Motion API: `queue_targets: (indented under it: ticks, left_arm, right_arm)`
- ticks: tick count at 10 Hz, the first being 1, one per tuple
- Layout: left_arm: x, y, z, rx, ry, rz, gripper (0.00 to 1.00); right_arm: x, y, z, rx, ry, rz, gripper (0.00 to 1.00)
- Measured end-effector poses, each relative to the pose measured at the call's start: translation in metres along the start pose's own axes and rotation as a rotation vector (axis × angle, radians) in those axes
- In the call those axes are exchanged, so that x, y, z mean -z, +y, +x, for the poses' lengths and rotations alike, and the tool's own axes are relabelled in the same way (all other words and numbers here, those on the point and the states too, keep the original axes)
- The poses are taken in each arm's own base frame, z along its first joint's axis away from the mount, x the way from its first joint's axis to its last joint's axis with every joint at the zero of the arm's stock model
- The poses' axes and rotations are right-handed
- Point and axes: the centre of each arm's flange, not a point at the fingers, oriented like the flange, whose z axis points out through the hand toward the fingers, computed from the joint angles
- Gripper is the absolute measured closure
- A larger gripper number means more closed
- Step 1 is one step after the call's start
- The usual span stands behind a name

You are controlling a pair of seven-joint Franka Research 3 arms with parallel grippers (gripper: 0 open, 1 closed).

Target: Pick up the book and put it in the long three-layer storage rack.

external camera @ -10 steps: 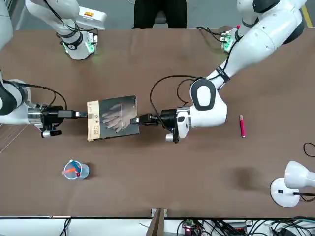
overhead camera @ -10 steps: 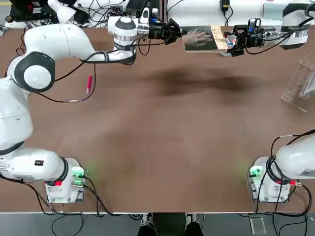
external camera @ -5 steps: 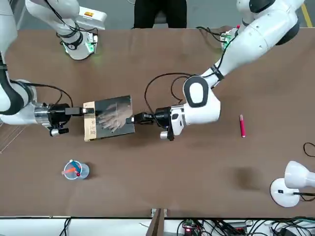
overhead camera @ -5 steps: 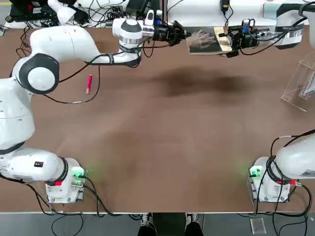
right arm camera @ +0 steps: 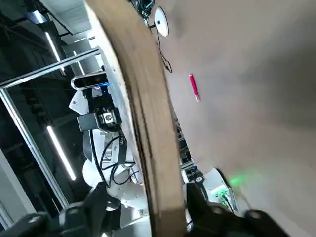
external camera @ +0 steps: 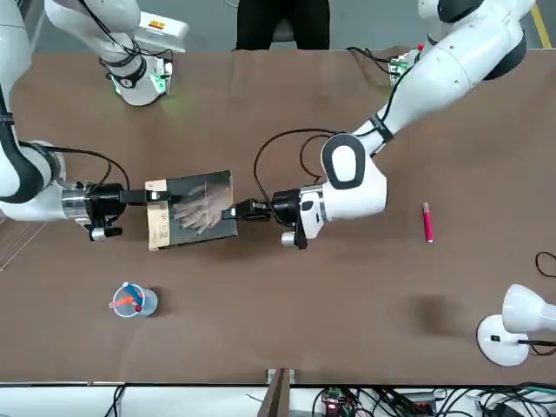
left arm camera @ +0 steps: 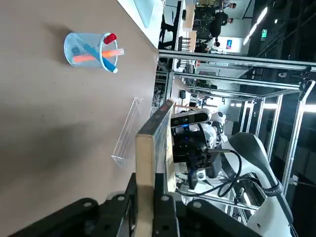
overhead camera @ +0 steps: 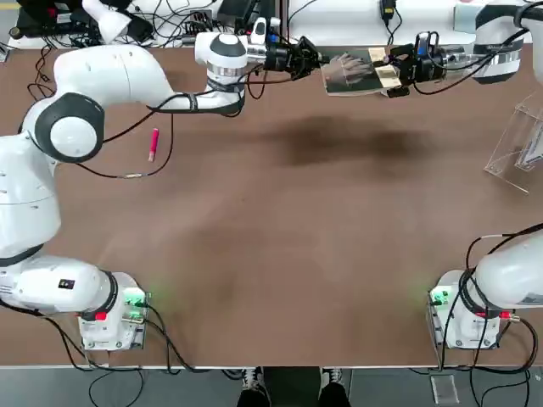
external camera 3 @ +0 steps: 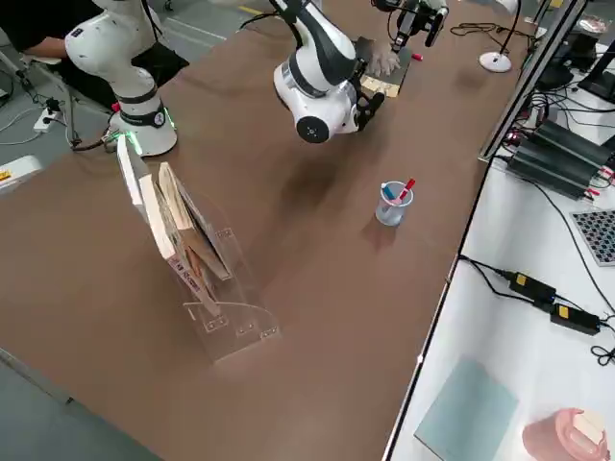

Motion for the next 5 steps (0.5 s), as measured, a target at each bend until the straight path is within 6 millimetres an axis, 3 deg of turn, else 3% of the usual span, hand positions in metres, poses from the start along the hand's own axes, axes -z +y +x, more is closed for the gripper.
queue_targets:
  ticks: [4,5]
  left_arm:
    - [0.0015,0.0025,0.0022,-0.003,0.005,-0.004,0.95]
    - [0.0012,0.0029,0.0021,-0.004,0.005,-0.004,0.87]
  right_arm:
    - [-0.0001,-0.0015,0.0002,-0.098,-0.002,-0.003,0.77]
    - [-0.0001,-0.0029,0.0005,-0.121,-0.002,-0.005,0.85]
